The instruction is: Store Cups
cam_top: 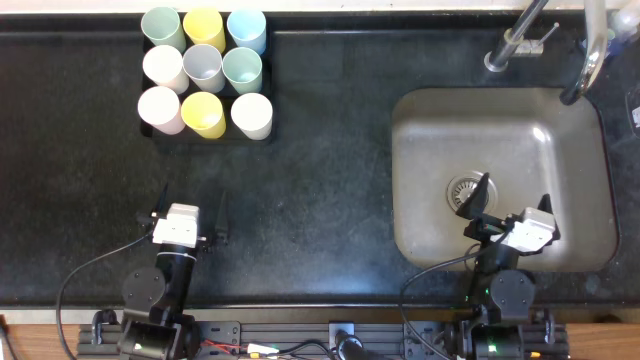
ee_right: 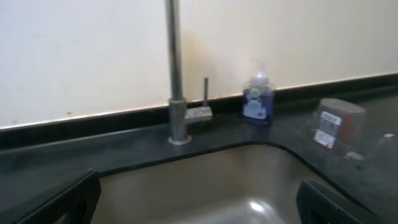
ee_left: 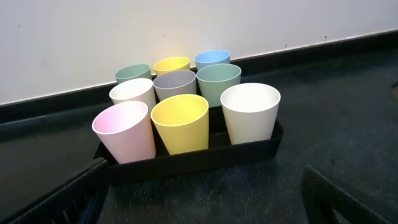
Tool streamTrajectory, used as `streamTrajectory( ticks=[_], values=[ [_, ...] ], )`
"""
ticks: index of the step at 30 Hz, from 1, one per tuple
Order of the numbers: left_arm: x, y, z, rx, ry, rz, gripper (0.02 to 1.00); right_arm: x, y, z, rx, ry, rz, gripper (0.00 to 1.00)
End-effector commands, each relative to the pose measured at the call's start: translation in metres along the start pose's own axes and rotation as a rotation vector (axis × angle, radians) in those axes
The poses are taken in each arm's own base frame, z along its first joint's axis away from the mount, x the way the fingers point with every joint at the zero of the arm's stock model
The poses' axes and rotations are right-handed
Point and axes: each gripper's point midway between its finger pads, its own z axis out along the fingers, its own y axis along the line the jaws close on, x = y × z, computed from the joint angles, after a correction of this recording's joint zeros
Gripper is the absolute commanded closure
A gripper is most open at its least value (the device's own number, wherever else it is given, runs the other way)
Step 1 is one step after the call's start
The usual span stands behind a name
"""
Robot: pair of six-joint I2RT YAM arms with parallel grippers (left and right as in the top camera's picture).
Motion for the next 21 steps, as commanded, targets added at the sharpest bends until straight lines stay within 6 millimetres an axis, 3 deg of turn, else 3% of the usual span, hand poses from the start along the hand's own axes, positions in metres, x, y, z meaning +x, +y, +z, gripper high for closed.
streamTrajectory(
  ticks=[1, 18, 21],
  values=[
    [-0.001, 0.0, 0.0, 0.003, -0.005, 0.014, 0.02, 0.002, -0.006, 0.0, 0.028, -0.006, 0.005, 0.003],
    [-0.001, 0.0, 0.0, 0.003, -0.005, 0.014, 0.02, 0.001, -0.006, 0.0, 0.03, -0.008, -0.002, 0.003],
    [-0.001, 0.0, 0.0, 0.004, -0.005, 0.014, 0.02, 0.003, 0.012, -0.001, -0.07, 0.003, 0.063, 0.003]
  ],
)
